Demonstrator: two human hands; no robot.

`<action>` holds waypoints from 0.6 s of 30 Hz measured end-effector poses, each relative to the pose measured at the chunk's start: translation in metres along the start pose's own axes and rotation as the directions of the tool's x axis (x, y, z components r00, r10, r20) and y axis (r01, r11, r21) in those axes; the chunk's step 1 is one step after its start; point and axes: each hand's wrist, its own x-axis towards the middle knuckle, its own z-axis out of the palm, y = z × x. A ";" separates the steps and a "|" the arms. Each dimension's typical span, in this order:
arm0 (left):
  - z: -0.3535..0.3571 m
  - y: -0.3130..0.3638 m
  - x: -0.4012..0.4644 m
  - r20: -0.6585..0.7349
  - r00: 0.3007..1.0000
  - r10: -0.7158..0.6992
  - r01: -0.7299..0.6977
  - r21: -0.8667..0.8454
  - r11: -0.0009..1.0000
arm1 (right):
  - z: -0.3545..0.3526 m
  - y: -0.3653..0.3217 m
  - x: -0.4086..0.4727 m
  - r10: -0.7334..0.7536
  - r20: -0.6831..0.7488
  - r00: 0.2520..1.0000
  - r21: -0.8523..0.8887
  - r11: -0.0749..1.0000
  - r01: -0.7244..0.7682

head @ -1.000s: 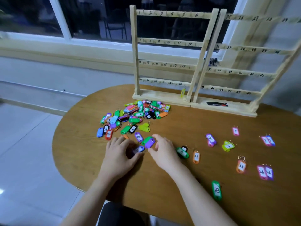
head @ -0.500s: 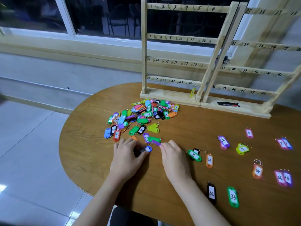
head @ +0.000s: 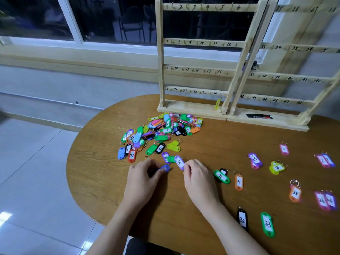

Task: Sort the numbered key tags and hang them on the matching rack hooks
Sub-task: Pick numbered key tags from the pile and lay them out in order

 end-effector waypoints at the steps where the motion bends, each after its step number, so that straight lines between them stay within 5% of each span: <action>1: 0.000 0.000 0.000 0.000 1.000 -0.005 0.005 -0.026 1.000 | 0.000 0.000 0.000 -0.002 -0.004 1.000 0.003 1.000 0.002; 18: -0.004 0.008 -0.002 0.015 1.000 0.011 -0.011 0.018 1.000 | -0.001 0.003 0.001 -0.023 -0.008 1.000 0.077 0.997 0.023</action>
